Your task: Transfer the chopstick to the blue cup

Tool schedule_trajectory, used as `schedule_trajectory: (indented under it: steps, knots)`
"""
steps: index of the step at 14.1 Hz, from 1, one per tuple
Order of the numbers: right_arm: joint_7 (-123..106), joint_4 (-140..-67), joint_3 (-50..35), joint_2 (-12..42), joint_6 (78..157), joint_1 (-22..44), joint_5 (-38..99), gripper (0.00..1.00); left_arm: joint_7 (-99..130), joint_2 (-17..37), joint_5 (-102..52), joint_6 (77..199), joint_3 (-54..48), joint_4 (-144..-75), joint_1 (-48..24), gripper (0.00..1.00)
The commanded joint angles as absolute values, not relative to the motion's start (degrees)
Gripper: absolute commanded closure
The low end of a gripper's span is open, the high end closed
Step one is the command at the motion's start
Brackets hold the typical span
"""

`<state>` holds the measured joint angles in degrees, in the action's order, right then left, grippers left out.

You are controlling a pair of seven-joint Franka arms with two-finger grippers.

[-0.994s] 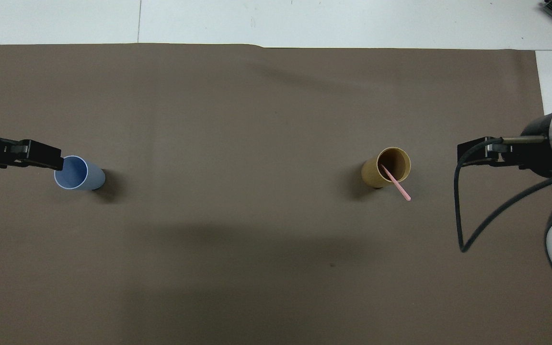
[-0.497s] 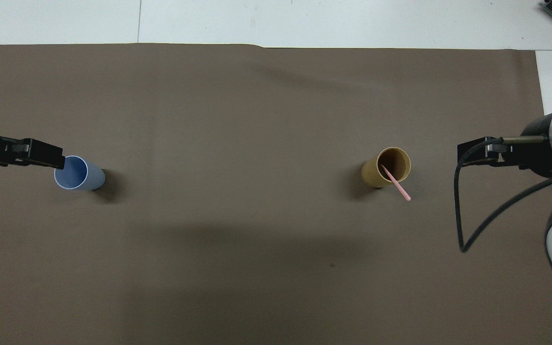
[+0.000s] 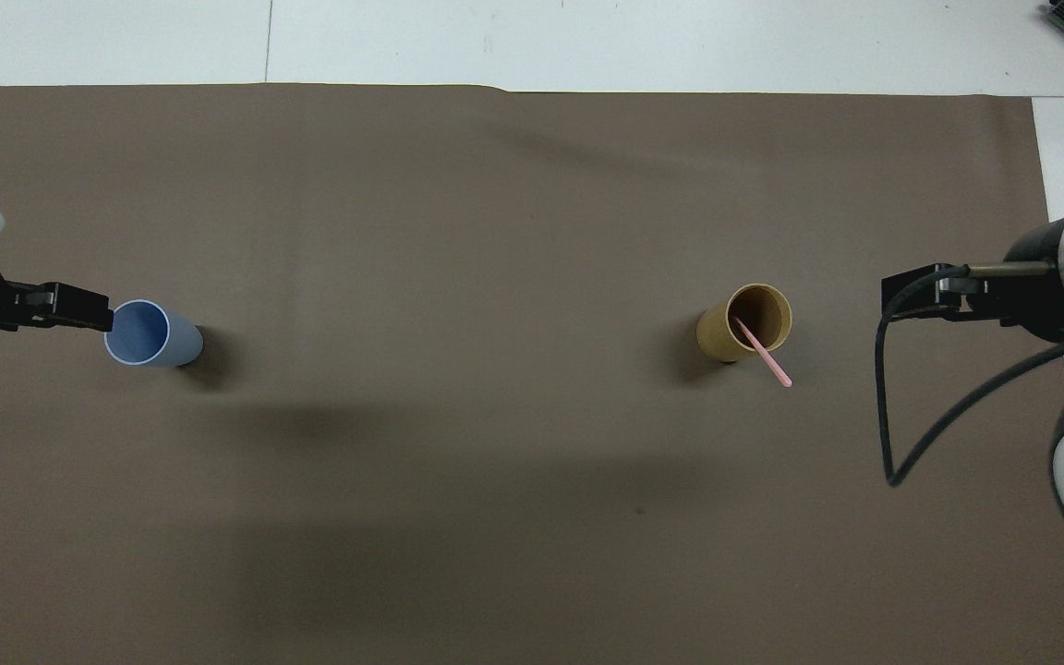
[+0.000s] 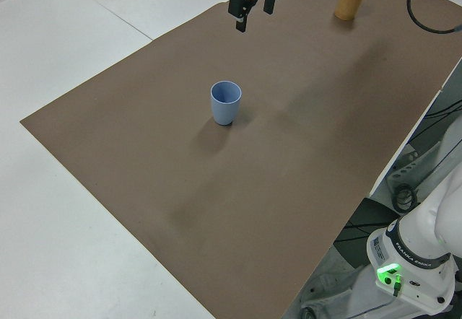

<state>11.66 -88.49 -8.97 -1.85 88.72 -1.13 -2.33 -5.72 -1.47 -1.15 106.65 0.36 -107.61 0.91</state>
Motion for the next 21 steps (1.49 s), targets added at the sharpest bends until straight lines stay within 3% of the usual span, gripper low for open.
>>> schedule_trajectory:
  steps: [1,6,11,12,13,15,17,21]
  knots:
    - [10.0,-90.0,-9.1,-3.3,89.9,-2.0,-0.8,0.0,-9.6,-3.2,-0.6,118.9,0.2,-118.4,3.1,0.0]
    - [10.0,-90.1,-9.1,-3.2,89.8,-2.0,-0.8,0.0,-14.2,1.3,-0.6,128.9,0.2,-123.0,5.3,0.0]
    - [10.1,-90.1,-9.1,-3.3,89.8,-2.0,-0.8,0.0,-14.2,5.0,-0.6,133.9,0.2,-123.4,5.2,0.0]
    - [10.1,-90.1,-9.1,-3.3,89.8,-2.0,-0.8,0.0,-14.3,5.0,-0.6,133.9,0.2,-123.4,4.8,0.08]
    - [10.1,-90.1,-9.1,-3.3,89.8,-2.0,-0.8,0.0,-14.4,5.0,-0.6,133.8,0.2,-123.4,4.7,0.28]
    - [10.1,-90.1,-9.1,-3.3,89.8,-2.0,-0.8,0.0,-14.7,5.0,-0.6,133.5,0.2,-123.3,4.7,0.53]
    - [10.1,-90.1,-9.1,-3.3,89.8,-2.0,-0.8,0.0,-14.7,5.0,-0.6,133.0,0.2,-123.2,4.7,0.72]
    - [10.1,-90.1,-9.1,-3.3,89.8,-2.0,-0.8,0.0,-14.4,5.3,-0.6,132.0,0.2,-122.3,5.3,1.0]
